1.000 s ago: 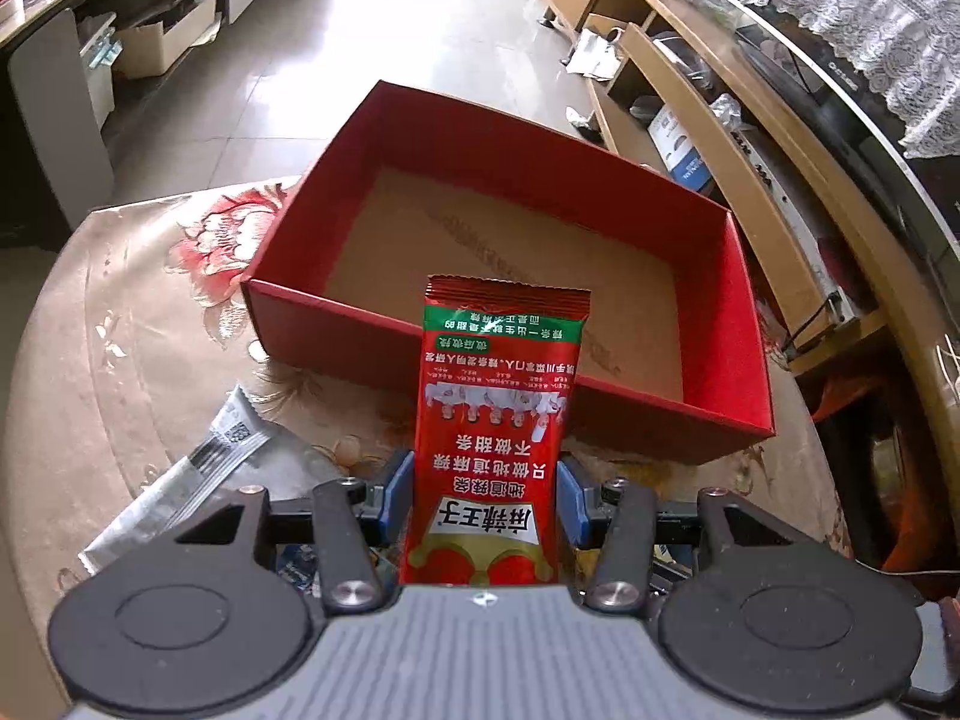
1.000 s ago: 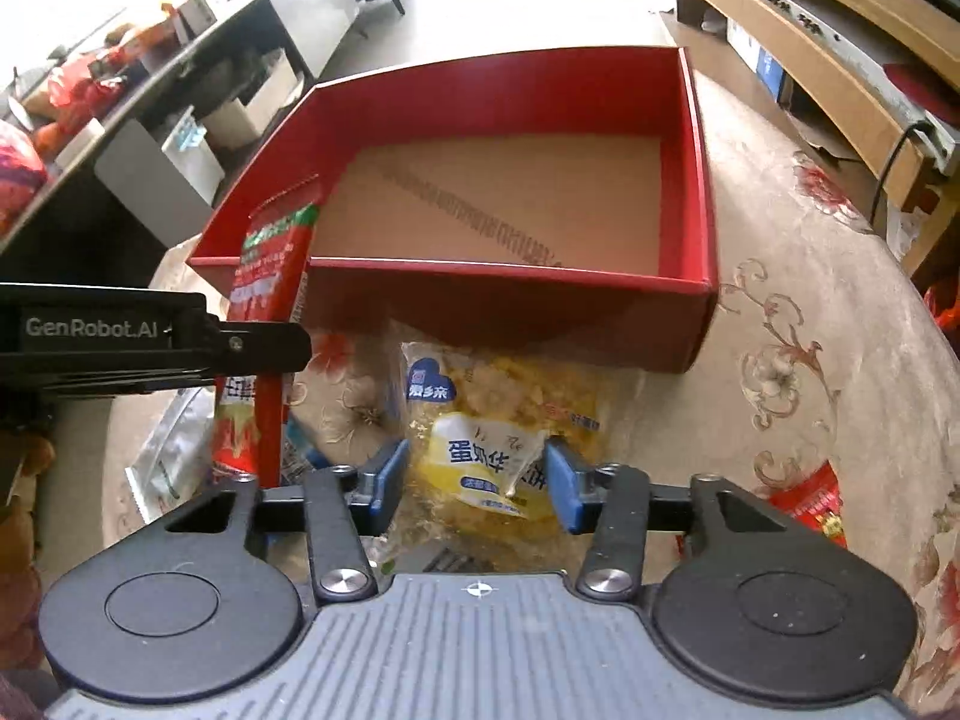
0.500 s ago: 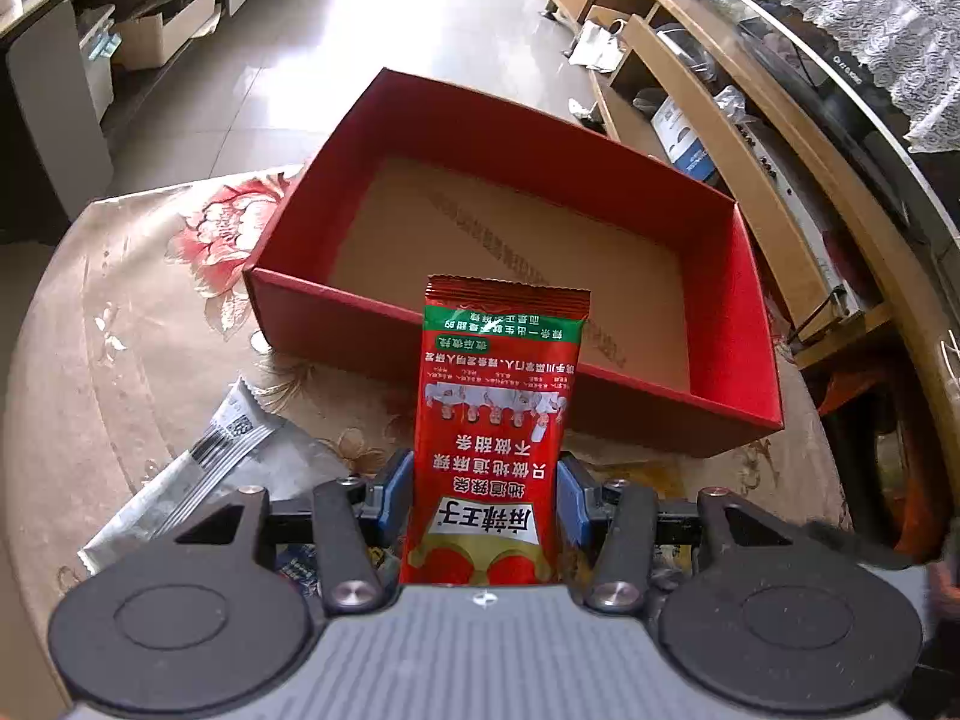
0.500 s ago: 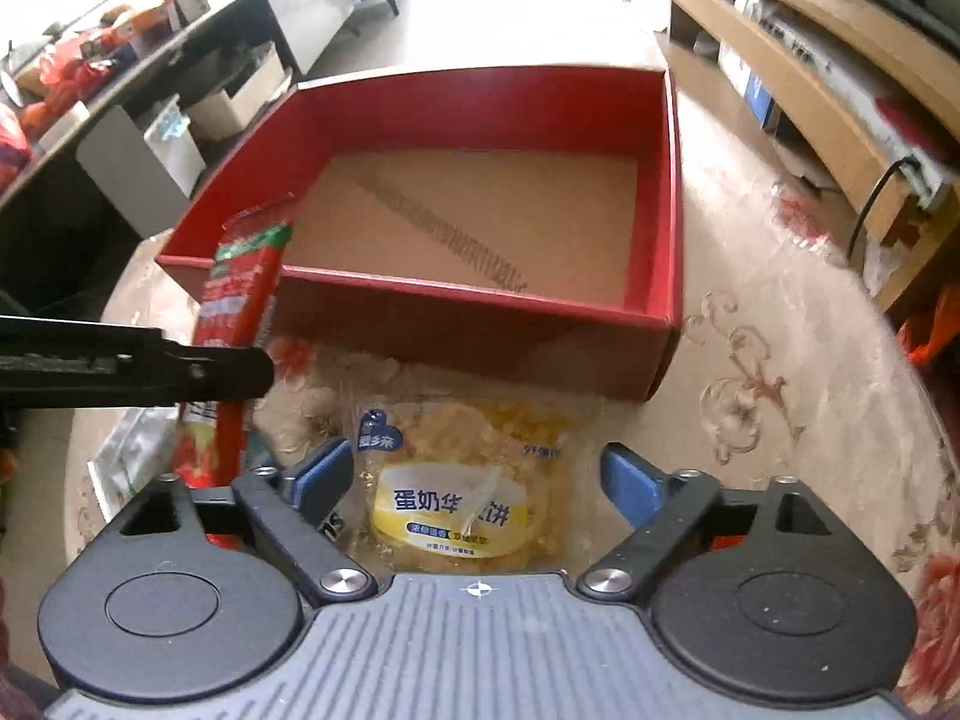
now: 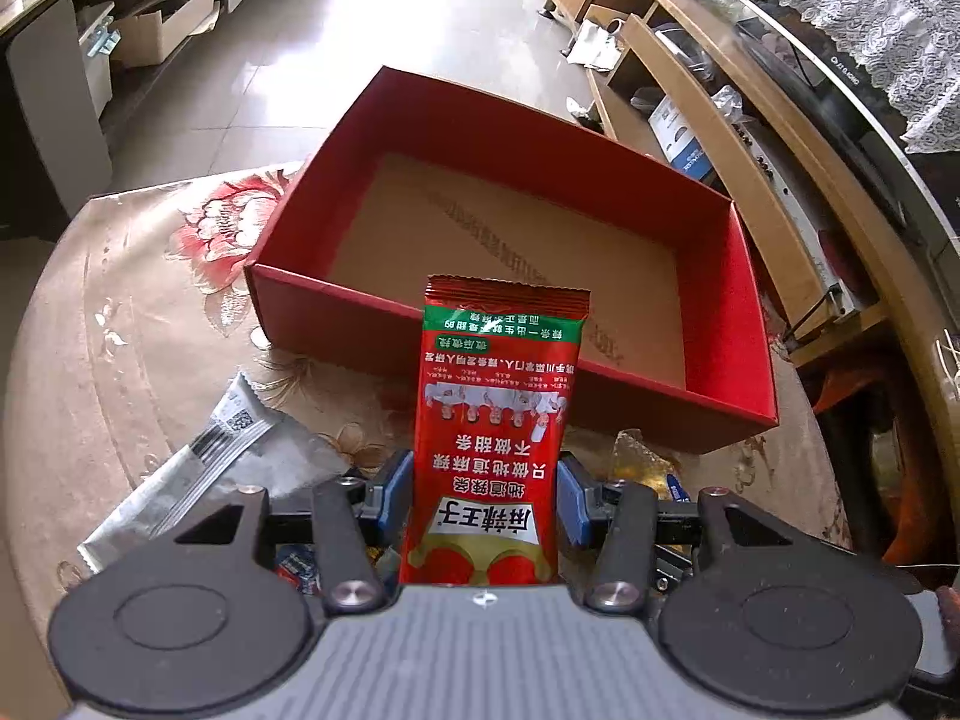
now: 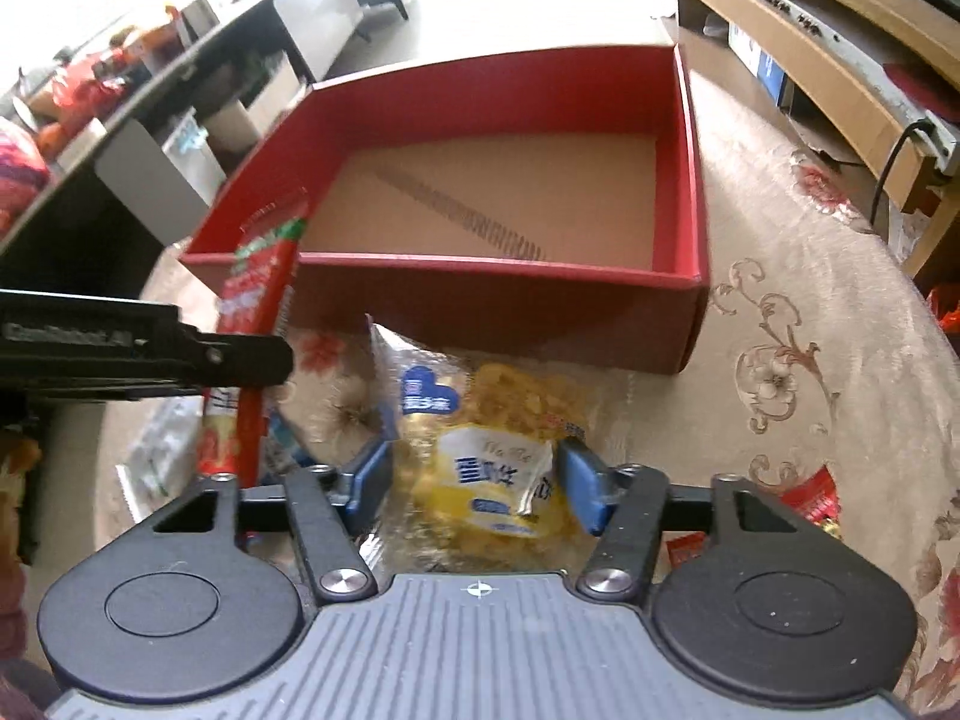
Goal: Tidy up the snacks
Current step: 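Lift the red wafer packet with the left tool while the right tool lifts the egg-cake bag, then carry both packets over the red box and open both tools to drop them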
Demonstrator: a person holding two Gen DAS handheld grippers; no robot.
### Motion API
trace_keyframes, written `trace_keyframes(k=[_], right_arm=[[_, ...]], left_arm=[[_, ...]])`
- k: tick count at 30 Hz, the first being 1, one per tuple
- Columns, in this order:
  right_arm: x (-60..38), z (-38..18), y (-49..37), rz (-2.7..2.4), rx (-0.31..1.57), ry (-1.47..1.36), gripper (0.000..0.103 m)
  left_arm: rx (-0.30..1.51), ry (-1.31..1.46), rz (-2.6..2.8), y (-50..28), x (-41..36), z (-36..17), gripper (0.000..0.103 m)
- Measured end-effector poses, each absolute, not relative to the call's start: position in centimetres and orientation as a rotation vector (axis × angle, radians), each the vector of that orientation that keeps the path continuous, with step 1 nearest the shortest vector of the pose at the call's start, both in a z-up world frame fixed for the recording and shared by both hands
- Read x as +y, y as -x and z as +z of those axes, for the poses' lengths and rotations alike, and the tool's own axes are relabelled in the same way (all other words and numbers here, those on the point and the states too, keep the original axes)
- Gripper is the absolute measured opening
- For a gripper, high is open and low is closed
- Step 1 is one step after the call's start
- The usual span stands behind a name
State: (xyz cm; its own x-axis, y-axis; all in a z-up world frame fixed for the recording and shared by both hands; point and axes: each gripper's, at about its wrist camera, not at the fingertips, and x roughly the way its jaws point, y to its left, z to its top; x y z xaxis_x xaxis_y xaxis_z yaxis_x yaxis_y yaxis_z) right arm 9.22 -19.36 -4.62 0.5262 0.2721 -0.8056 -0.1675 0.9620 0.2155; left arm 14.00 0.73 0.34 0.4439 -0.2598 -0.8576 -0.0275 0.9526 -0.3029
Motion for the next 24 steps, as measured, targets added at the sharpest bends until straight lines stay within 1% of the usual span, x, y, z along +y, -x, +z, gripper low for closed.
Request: trace_keyframes(k=[1, 3, 5, 6, 8, 10, 11, 13, 15, 16, 17, 19, 24], right_arm=[[-19.4, -4.6, -9.1, 0.265, 0.981, -0.118, 0.061], [-19.5, -4.7, -9.1, 0.268, 0.994, -0.115, 0.063], [-19.4, -5.2, -9.7, 0.249, 1.01, -0.119, 0.077], [-19.3, -5.5, -10.1, 0.238, 1.025, -0.108, 0.08], [-18.9, -5.9, -10.6, 0.23, 1.031, -0.067, 0.09], [-18.7, -6.5, -11.1, 0.22, 1.039, -0.021, 0.092], [-18.5, -7.0, -11.3, 0.212, 1.046, -0.005, 0.098], [-18.4, -8.0, -11.8, 0.206, 1.058, 0.01, 0.103], [-17.9, -8.2, -11.7, 0.189, 1.037, 0.025, 0.102], [-17.5, -8.1, -11.6, 0.184, 1.037, 0.048, 0.099], [-17.2, -7.9, -11.3, 0.193, 1.034, 0.053, 0.087], [-17.0, -7.3, -10.7, 0.221, 1.038, 0.038, 0.08], [-17.5, -5.8, -9.0, 0.213, 1.015, 0.04, 0.078]], left_arm=[[1.106, 0.289, -0.15, -14.0, 0.6, 0.3, 0.049], [1.109, 0.286, -0.152, -13.9, 0.4, 0.3, 0.049], [1.113, 0.281, -0.151, -14.0, 0.3, 0.1, 0.049], [1.114, 0.28, -0.15, -14.0, 0.3, 0.1, 0.049], [1.117, 0.275, -0.148, -14.1, 0.3, -0.1, 0.049], [1.121, 0.271, -0.144, -14.2, 0.4, -0.3, 0.049], [1.123, 0.27, -0.141, -14.3, 0.5, -0.4, 0.049], [1.128, 0.266, -0.135, -14.4, 0.6, -0.6, 0.049], [1.134, 0.267, -0.131, -14.4, 0.7, -0.8, 0.049], [1.137, 0.268, -0.131, -14.4, 0.7, -0.8, 0.049], [1.137, 0.267, -0.132, -14.4, 0.7, -0.8, 0.049], [1.135, 0.267, -0.138, -14.3, 0.7, -0.6, 0.049], [1.112, 0.279, -0.155, -13.8, 0.8, 0.4, 0.049]])
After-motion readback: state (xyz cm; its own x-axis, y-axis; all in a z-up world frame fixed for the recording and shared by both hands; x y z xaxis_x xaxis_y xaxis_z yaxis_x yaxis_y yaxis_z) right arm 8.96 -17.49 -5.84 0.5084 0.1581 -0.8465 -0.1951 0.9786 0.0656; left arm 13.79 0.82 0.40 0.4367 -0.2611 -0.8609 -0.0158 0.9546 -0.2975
